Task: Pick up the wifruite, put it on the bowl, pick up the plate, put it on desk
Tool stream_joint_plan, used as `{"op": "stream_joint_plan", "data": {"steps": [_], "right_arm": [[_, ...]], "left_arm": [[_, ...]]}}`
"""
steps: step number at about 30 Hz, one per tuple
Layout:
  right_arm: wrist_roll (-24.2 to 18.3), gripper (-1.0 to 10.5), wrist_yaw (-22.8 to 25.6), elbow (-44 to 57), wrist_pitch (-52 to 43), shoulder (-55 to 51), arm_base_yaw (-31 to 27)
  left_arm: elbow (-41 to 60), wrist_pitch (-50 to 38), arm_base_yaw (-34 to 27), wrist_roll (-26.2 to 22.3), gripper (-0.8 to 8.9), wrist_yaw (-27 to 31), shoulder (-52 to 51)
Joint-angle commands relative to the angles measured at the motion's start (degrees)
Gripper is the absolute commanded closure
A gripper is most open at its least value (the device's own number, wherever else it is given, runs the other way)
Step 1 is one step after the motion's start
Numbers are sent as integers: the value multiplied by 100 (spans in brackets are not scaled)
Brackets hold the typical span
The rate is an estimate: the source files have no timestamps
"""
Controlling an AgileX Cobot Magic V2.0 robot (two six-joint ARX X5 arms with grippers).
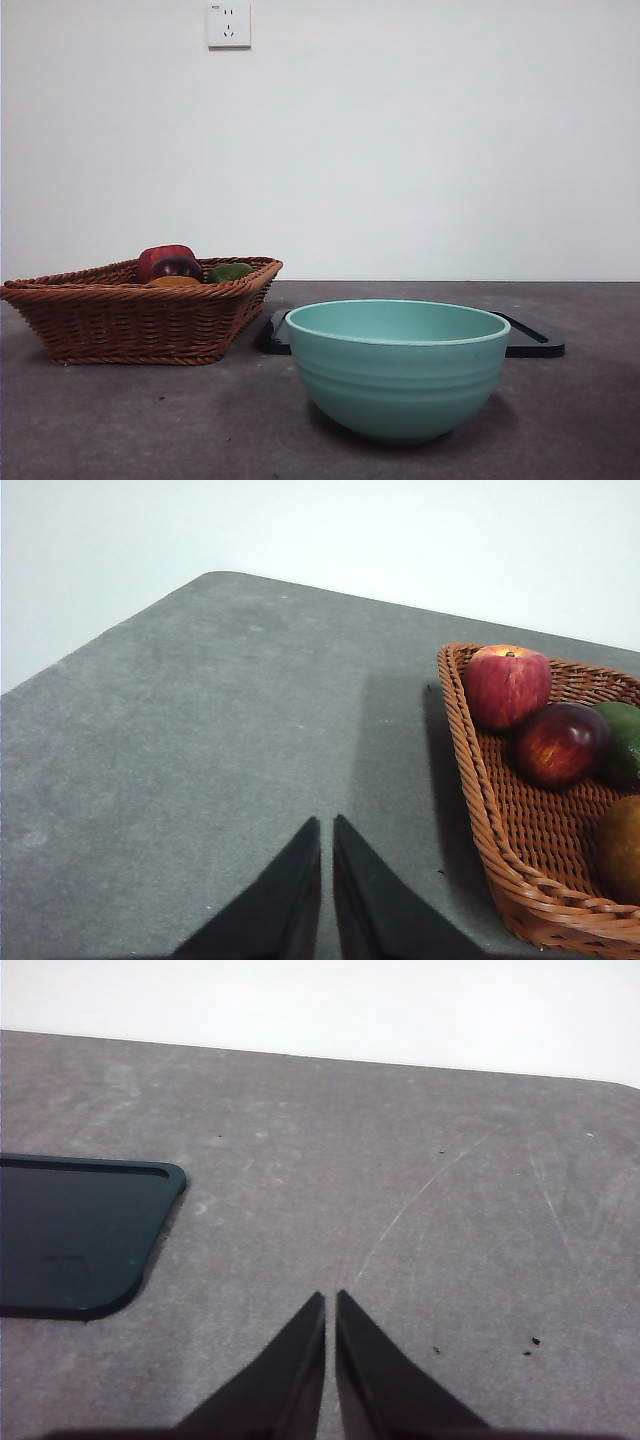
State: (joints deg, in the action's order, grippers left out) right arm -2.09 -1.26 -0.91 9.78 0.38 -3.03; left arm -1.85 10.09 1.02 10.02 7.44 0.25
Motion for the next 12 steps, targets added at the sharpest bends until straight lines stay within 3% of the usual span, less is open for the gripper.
{"op": "stream_joint_plan", "data": {"steps": [1,12], "right_arm": [[181,936,42,31,55,-17,4],[310,936,37,31,-116,-17,4]], "left_arm": [[105,61,2,13,794,15,-7],[105,61,2,13,794,15,-7]]}}
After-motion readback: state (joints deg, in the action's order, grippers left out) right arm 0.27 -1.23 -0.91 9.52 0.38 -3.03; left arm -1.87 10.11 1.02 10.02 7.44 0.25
